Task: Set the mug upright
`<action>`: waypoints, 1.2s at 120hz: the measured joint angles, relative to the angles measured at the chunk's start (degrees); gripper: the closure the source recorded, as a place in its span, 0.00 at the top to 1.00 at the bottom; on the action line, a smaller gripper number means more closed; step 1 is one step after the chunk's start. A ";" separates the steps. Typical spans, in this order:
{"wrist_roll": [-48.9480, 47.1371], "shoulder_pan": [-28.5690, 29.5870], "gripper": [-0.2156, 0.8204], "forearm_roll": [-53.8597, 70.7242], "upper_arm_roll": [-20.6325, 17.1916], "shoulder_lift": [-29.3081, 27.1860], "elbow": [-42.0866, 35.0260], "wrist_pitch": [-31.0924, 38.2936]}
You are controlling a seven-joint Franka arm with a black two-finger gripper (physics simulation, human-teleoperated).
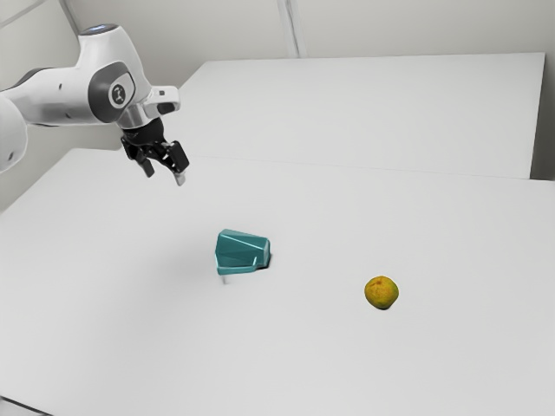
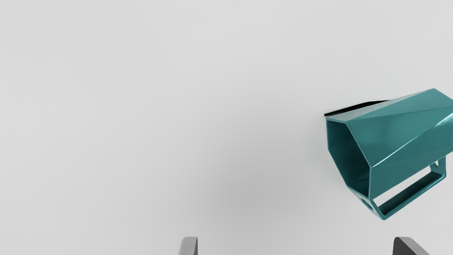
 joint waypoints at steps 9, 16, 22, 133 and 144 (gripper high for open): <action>-0.33 -0.10 0.79 -0.38 0.07 -0.19 -0.51 0.27; -0.48 0.54 0.79 -2.28 0.12 -0.46 -1.87 0.77; -0.57 1.63 0.79 -5.27 0.35 -1.27 -4.98 1.75; 15.37 6.18 0.79 -58.99 0.55 9.53 -17.22 4.90; 18.44 5.53 0.79 -60.85 0.50 10.70 -16.79 4.24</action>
